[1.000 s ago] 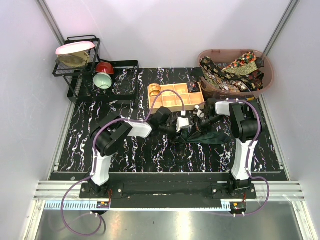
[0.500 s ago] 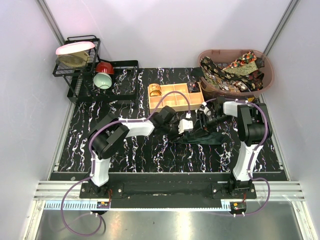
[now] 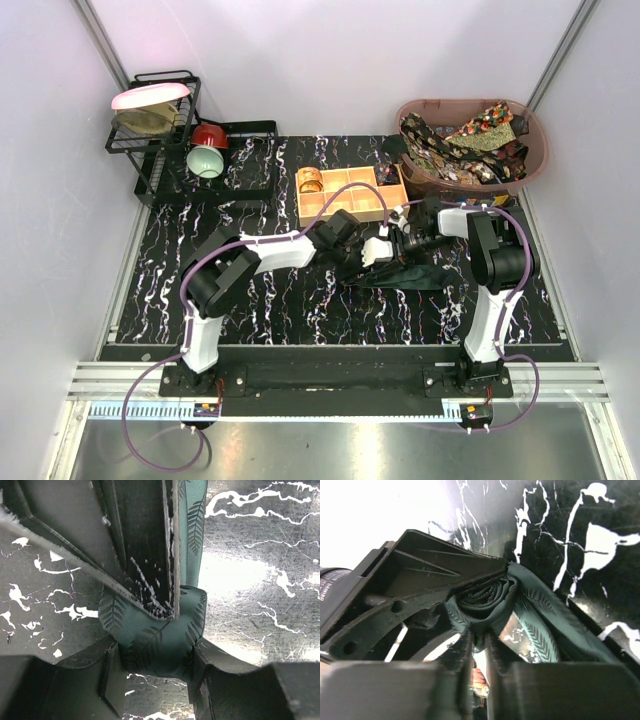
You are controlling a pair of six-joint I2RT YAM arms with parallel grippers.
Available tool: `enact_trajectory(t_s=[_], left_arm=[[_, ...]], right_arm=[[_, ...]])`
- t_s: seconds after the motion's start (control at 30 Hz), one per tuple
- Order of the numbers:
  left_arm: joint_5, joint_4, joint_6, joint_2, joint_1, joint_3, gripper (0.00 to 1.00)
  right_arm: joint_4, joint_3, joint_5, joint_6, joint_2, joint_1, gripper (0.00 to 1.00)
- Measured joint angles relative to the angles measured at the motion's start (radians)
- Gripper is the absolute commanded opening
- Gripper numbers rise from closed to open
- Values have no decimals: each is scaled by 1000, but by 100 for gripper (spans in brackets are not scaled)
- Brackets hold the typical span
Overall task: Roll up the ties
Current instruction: Roll the tie at the center of the board.
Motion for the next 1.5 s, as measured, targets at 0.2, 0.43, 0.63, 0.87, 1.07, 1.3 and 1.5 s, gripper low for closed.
enact_trajectory(t_s=[0.2, 0.43, 0.63, 0.87, 1.07, 1.3, 1.5], left_arm=[[-2, -8, 0, 0, 0, 2, 57], [37, 51, -27, -3, 24, -28, 77], [101, 185, -58, -23, 40, -109, 83], [153, 328, -119, -25, 41, -149, 92], [210, 445, -160, -7, 41, -150, 82], [248, 470, -167, 49, 42, -149, 75], [243, 461, -150, 50, 42, -150, 51]], right_arm=[[4, 1, 0, 11, 0, 0, 0], [-19, 1, 57, 8, 1, -2, 0], [-48, 2, 118, 6, 17, -12, 0], [-103, 30, 170, -2, 46, -21, 0], [-148, 63, 186, -21, 68, -20, 0], [-160, 72, 188, -33, 73, -18, 0], [-161, 72, 193, -36, 73, -18, 0]])
